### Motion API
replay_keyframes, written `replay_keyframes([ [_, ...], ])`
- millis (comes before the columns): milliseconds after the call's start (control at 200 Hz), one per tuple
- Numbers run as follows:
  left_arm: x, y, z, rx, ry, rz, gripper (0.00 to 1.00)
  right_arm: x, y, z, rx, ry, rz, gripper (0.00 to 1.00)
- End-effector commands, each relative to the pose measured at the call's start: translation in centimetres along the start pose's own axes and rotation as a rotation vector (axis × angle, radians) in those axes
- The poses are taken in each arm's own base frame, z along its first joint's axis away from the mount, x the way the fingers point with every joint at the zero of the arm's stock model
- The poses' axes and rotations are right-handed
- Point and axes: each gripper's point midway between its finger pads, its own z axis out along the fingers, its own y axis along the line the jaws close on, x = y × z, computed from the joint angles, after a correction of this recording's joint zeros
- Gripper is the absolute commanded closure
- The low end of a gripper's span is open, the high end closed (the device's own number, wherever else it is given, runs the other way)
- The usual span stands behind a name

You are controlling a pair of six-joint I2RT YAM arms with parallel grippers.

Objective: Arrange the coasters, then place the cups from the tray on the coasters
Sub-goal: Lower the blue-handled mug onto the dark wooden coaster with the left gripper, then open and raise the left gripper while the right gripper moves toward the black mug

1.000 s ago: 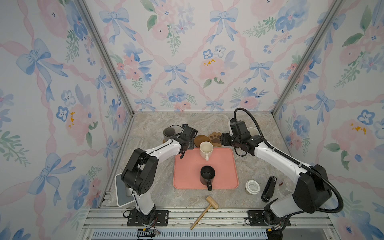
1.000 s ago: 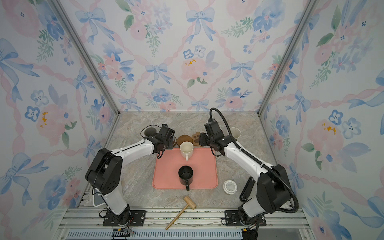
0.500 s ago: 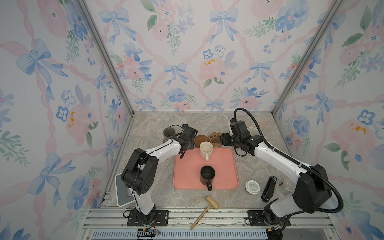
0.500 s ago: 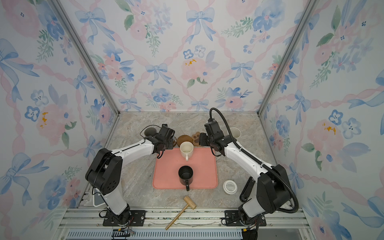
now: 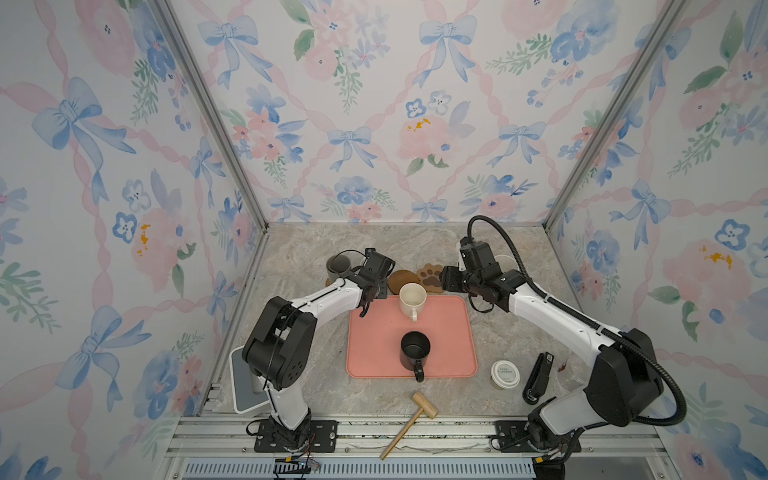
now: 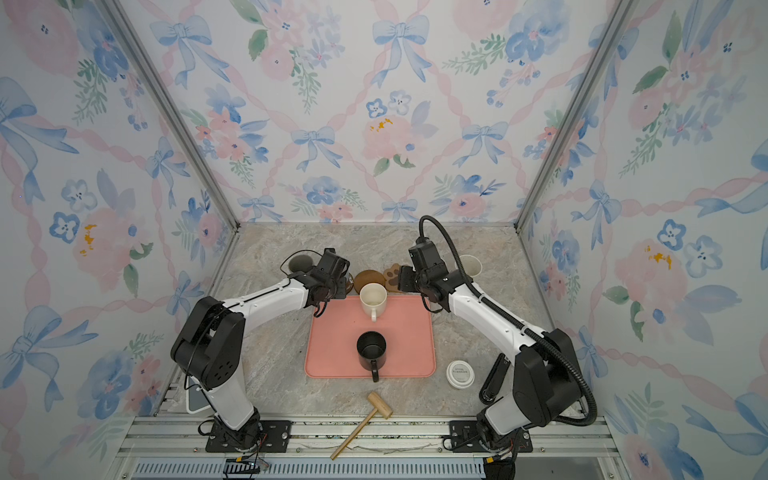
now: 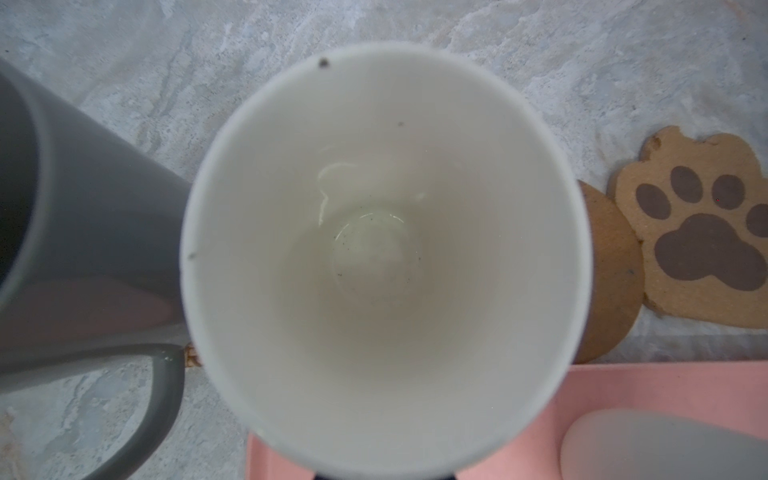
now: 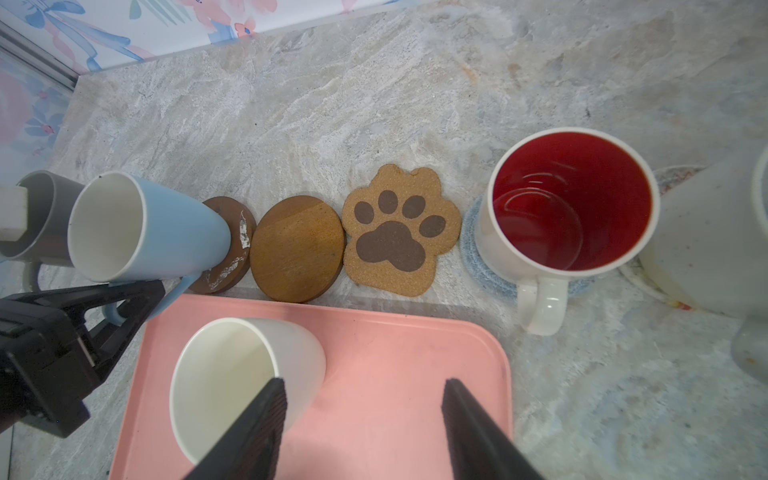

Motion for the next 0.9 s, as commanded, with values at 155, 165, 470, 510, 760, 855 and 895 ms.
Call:
replay_keyframes([
  [155,-1.9,-0.4,0.0,0.01,-0.049,-0.004,0.78,0.2,-0.4,0.4,0.008,0.015,0.0,0.37],
  [165,-1.9,-0.4,0.0,0.009,-0.049,-0.004,0.78,0.2,-0.4,0.4,0.008,0.015,0.0,0.37],
  [470,-2.1,-0.4,-0.5,0.013,-0.053,-0.003,0.68,0.0,-0.3,0.4,0.006,0.012,-0.001,0.37],
  [510,-2.1,-0.3,-0.7,0.015,-0.054,-0.004,0.67,0.1,-0.3,0.4,0.006,0.012,-0.002,0.37],
  [760,-2.7,0.1,-2.5,0.022,-0.085,-0.016,0.65,0.0,-0.2,0.3,0.001,0.011,-0.001,0.37],
  [855,-3.0,0.4,-3.6,0.016,-0.11,-0.02,0.65,-0.1,-0.2,0.1,0.001,0.007,0.001,0.37],
  [895,-3.1,0.4,-4.1,0.018,-0.122,-0.021,0.65,-0.1,-0.2,0.0,0.002,0.006,0.0,0.37],
])
